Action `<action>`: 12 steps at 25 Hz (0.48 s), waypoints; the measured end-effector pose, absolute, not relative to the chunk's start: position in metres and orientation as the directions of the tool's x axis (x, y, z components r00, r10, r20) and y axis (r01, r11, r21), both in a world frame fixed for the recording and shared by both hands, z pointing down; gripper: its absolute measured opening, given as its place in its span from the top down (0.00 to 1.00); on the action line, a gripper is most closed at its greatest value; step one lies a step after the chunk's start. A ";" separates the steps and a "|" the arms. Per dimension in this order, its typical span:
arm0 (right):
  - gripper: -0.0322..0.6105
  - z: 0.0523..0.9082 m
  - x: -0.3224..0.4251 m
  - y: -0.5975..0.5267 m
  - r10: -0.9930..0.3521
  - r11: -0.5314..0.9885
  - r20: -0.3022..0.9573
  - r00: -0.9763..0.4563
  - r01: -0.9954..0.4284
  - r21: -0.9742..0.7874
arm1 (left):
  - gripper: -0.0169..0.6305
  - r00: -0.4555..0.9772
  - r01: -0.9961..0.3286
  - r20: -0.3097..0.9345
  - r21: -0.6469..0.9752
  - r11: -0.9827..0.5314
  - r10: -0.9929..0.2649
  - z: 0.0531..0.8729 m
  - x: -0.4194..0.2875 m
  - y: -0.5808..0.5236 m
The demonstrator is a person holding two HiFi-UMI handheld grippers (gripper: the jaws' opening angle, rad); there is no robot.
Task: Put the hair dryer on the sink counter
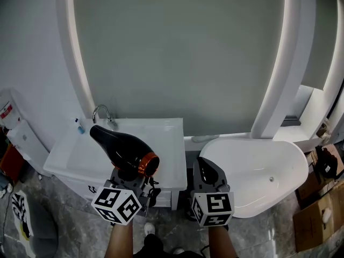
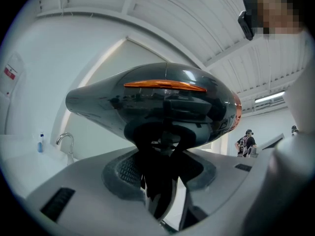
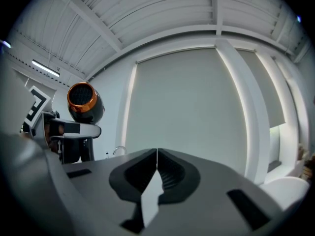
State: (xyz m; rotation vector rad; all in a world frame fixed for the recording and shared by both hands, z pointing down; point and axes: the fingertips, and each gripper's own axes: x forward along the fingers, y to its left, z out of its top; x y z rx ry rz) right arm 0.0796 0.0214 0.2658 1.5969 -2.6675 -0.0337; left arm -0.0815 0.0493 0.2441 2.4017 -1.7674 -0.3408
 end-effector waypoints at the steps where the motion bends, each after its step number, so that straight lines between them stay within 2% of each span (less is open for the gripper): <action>1: 0.92 0.267 0.078 0.017 -0.883 0.469 0.021 -0.468 -0.883 0.036 | 0.70 0.289 -0.920 -0.096 0.247 -0.304 -0.952 0.245 -0.083 0.044; 12: 0.92 0.282 0.048 -0.042 -0.894 0.446 0.061 -0.443 -0.893 0.053 | 0.70 0.317 -0.903 -0.084 0.278 -0.328 -0.945 0.258 -0.113 -0.019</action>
